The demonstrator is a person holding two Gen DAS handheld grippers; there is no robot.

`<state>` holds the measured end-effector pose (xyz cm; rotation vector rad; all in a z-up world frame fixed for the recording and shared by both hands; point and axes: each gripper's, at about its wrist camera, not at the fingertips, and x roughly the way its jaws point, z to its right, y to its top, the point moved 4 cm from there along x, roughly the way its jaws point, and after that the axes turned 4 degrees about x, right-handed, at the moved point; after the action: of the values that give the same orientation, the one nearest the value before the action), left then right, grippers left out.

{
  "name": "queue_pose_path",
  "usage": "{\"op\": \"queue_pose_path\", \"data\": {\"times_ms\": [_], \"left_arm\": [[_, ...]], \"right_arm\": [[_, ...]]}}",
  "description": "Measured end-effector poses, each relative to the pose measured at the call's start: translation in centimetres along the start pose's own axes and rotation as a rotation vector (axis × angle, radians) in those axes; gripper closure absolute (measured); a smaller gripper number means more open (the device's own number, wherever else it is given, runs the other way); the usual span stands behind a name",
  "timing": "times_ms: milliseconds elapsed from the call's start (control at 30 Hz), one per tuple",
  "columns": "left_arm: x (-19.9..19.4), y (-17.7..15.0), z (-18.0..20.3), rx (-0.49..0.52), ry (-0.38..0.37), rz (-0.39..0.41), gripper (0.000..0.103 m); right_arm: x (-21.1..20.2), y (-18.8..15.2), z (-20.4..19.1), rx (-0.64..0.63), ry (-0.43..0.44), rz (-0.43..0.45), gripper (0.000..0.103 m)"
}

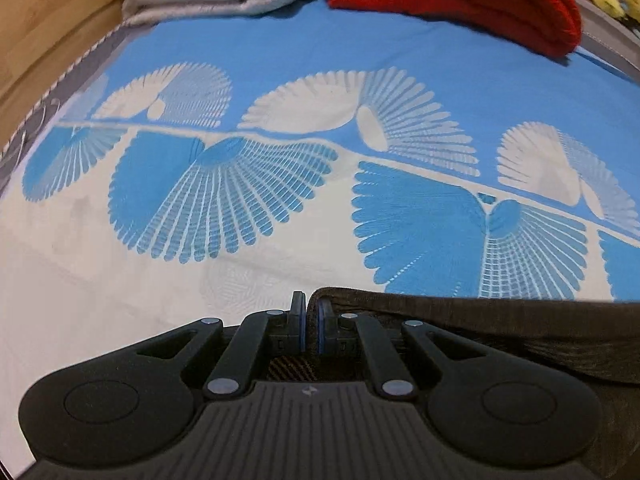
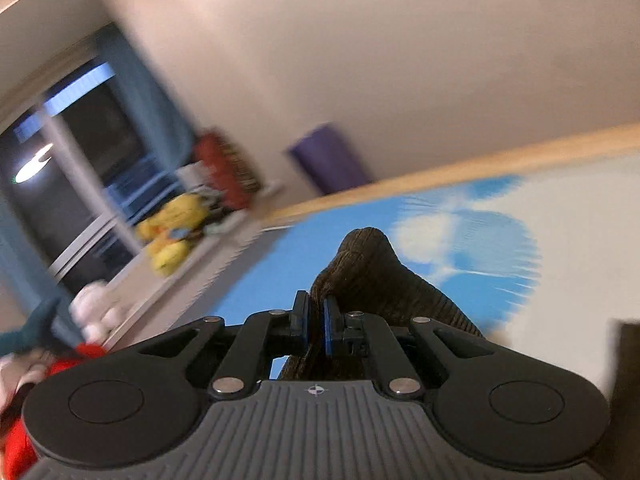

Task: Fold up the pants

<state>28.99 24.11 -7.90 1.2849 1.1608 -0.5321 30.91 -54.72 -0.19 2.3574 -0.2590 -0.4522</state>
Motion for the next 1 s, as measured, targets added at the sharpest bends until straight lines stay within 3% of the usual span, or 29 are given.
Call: {"op": "queue_pose_path", "data": {"times_ms": [67,100,133,167,267,400,500,600,700,767,833,967,1000], "left_arm": [[0.7,0.0,-0.1,0.005,0.021,-0.029,0.089],[0.9,0.0,0.0,0.024,0.040,-0.035,0.083],[1.2,-0.1,0.0,0.043,0.062,-0.042,0.082],[1.4,-0.1,0.0,0.051,0.074,-0.048,0.081],[1.4,-0.1,-0.3,0.035,0.077,-0.052,0.076],[1.0,-0.1,-0.8,0.022,0.101,-0.041,0.064],[0.8,-0.1,-1.2,0.011,0.106,-0.044,0.059],[0.8,-0.4,-1.1,0.022,0.091,-0.055,0.052],[1.1,-1.0,-0.3,0.057,0.043,-0.083,0.043],[1.3,-1.3,0.0,0.093,0.060,-0.078,0.043],[1.6,-1.6,-0.1,0.102,0.066,-0.079,0.045],[2.0,-1.9,-0.4,0.101,0.048,-0.084,0.050],[2.0,-1.9,-0.4,0.091,0.022,-0.086,0.050]], "right_arm": [[2.8,-0.9,-1.6,-0.093,0.041,-0.091,0.087],[4.2,-1.4,-1.8,-0.124,0.026,-0.158,0.082],[4.8,-2.0,-1.8,-0.143,0.005,-0.211,0.071],[5.1,-2.4,-1.3,-0.154,-0.016,-0.239,0.067],[5.0,-2.7,1.0,-0.164,-0.124,-0.251,0.067],[5.2,-2.8,6.6,-0.056,-0.283,-0.313,0.065],[6.2,-5.0,10.3,0.029,-0.365,-0.449,0.063],[6.9,-8.0,12.3,0.101,-0.366,-0.543,0.062],[6.9,-8.3,11.0,0.034,-0.306,-0.520,0.065],[7.4,-8.5,10.6,0.033,-0.237,-0.534,0.094],[7.1,-7.8,10.3,0.038,-0.200,-0.506,0.096],[3.6,-1.8,7.8,0.088,-0.129,-0.209,0.097],[3.0,-1.3,7.9,0.048,-0.192,-0.179,0.097]]}}
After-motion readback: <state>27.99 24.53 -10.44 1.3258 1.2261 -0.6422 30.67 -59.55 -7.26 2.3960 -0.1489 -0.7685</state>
